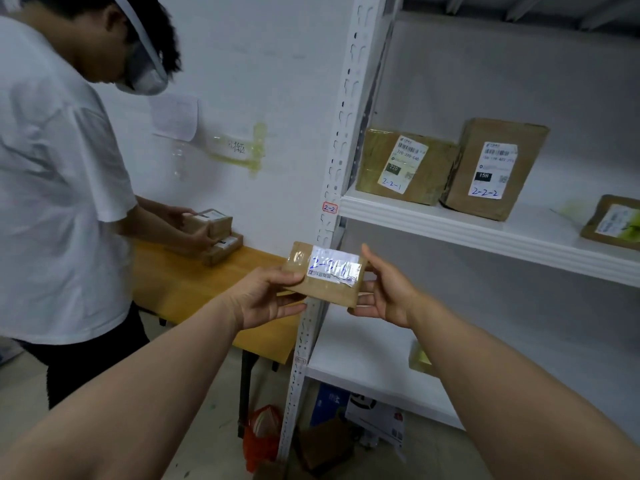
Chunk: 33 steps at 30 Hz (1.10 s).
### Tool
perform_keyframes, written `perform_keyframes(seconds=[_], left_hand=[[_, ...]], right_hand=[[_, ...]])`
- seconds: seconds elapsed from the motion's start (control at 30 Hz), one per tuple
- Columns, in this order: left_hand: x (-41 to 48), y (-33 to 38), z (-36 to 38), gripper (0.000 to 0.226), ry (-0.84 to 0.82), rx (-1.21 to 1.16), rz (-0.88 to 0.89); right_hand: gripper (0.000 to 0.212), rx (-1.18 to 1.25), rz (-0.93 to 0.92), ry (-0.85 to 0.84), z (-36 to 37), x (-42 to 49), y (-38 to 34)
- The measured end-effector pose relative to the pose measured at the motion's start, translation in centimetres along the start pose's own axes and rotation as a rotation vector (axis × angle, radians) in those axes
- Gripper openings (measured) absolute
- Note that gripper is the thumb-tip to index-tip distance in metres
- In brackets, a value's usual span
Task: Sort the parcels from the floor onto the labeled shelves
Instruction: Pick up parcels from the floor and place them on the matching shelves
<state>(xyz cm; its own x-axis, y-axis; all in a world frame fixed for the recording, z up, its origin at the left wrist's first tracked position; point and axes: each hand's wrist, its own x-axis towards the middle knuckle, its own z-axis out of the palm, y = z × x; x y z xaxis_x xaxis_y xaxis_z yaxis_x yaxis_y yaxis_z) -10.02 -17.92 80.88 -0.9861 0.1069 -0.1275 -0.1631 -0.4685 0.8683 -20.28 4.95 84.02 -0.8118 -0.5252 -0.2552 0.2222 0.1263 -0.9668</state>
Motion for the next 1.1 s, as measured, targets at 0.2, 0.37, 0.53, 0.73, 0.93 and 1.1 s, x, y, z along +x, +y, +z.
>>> perform_keyframes(seconds=[0.2,0.37,0.53,0.73,0.93,1.1], left_hand=[[1.3,-1.7,1.5,0.060,0.081,0.062,-0.068],[2.4,-3.3,3.6,0.067,0.054,0.122,-0.130],[3.3,-3.9,5.3,0.067,0.016,0.198,-0.194],[4.9,-5.0,6.1,0.030,-0.013,0.175,-0.188],[6.5,-6.8,7.3,0.060,-0.036,0.200,-0.255],[7.9,-8.4,8.9,0.058,-0.060,0.203,-0.303]], right_hand=[[0.077,-0.001,-0.032,0.048,-2.9,-1.5,0.6],[0.023,-0.105,-0.047,0.062,-5.4,-2.8,1.6],[0.013,-0.096,-0.023,0.136,-7.1,-3.6,2.1],[0.018,-0.090,-0.007,0.170,-9.3,-4.2,2.8],[0.027,-0.098,0.031,0.240,-11.4,-5.3,4.2],[0.041,-0.097,0.070,0.312,-13.2,-6.7,5.5]])
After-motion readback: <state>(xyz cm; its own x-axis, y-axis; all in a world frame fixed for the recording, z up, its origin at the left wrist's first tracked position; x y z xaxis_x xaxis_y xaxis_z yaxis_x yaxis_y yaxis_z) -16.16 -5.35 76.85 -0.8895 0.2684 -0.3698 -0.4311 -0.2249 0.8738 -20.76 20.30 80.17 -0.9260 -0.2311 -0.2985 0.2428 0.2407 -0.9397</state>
